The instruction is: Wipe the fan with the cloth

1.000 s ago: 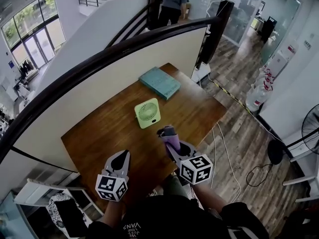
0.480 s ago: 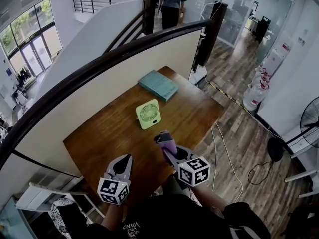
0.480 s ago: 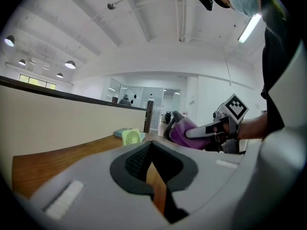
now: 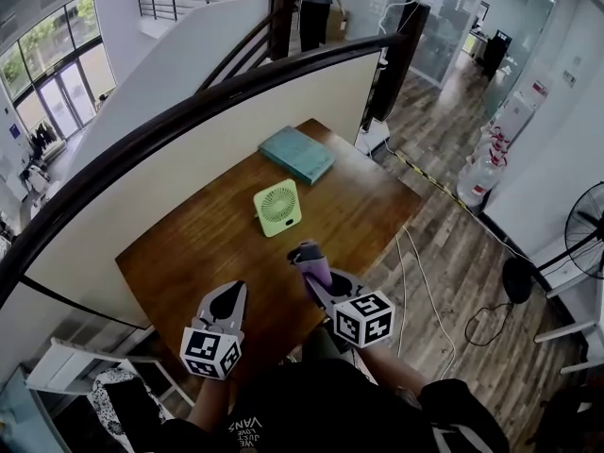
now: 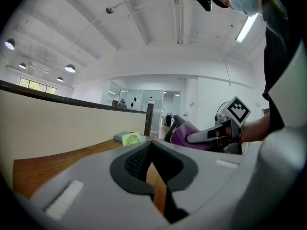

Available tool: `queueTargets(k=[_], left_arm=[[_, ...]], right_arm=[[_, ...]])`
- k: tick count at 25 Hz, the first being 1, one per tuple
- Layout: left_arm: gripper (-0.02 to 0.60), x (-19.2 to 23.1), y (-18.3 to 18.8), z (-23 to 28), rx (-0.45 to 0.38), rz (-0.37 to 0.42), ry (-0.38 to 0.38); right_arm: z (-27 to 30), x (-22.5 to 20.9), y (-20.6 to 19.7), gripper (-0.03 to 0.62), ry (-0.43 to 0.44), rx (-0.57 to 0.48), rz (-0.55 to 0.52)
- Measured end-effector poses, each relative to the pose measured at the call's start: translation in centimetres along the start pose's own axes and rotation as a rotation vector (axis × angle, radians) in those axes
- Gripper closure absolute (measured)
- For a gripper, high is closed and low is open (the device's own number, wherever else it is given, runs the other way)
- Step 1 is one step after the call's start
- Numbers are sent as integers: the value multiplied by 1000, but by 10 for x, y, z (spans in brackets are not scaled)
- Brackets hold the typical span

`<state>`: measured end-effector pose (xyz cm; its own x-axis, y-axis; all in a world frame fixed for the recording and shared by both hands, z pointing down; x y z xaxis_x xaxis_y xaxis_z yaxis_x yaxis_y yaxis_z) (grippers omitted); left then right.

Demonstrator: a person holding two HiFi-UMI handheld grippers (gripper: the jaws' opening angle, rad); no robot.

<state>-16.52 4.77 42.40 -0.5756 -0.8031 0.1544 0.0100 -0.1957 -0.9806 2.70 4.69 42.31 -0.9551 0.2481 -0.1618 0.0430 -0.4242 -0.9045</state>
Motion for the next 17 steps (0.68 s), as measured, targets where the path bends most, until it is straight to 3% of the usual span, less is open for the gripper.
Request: queueTargets(k=[17], left_arm=[[570,2,-2,6,-8,-17,0]], right_arm=[[6,-2,-11,494,5,16,17]])
Point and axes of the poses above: the fingertips, and each gripper's own axes: z forward along the fingers, x to its left, y out of its top, the point moved 4 cm from there along -z, backward along the fingers, and after that the axes turned 14 degrees about -y, right-handed, at the moved point
